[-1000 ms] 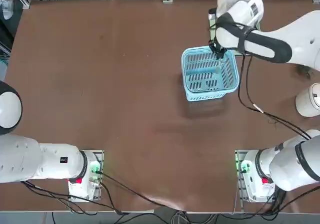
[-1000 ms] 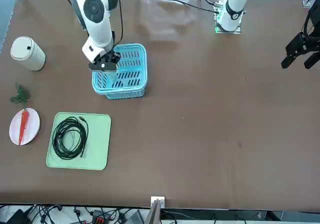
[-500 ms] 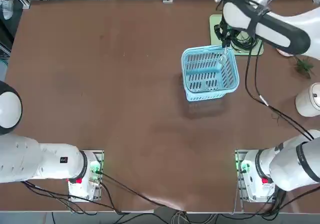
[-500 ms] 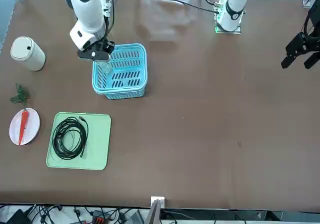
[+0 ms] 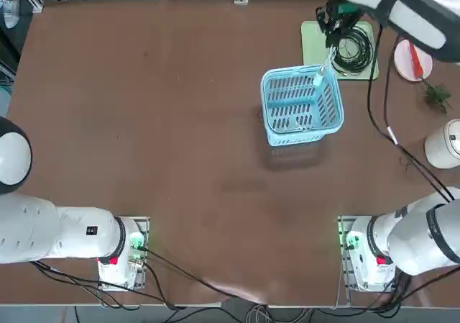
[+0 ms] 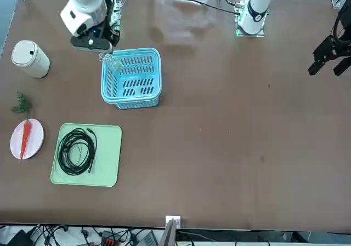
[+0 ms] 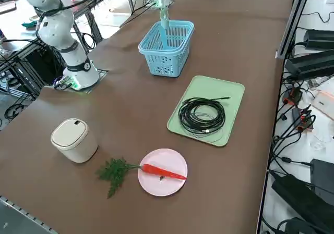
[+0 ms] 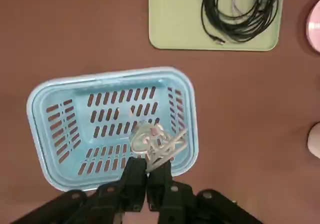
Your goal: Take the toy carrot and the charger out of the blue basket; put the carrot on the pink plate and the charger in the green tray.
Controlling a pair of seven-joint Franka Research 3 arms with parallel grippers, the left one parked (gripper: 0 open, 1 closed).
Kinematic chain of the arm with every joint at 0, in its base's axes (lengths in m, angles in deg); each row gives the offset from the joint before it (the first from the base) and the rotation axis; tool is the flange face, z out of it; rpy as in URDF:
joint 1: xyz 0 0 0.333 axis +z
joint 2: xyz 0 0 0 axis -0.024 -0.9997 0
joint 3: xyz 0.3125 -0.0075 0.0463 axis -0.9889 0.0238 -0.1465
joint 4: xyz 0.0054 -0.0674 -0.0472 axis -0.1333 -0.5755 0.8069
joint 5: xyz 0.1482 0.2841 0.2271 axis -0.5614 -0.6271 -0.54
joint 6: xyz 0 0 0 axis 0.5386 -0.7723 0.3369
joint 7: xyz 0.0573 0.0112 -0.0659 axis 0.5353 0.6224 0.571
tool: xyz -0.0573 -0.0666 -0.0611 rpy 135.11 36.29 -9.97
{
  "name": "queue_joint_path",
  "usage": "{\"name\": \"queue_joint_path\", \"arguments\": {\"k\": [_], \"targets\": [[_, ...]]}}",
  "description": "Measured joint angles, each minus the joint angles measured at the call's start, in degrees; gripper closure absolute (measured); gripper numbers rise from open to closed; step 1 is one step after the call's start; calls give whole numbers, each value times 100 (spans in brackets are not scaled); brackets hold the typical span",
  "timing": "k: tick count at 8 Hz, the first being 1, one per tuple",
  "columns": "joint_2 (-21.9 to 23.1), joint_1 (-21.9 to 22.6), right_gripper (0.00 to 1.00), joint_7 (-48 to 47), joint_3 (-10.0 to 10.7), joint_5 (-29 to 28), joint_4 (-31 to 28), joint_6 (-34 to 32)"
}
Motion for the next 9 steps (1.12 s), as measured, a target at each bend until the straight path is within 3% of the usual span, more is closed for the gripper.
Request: {"name": "queue_joint_path", "arguments": {"k": [3, 5, 9], "targets": [[-68, -83, 94, 679, 686, -4, 219, -11], [-375, -96, 94, 1033, 1017, -5, 520, 11], [-1559, -508, 94, 1364, 1146, -371, 1670, 51]]}}
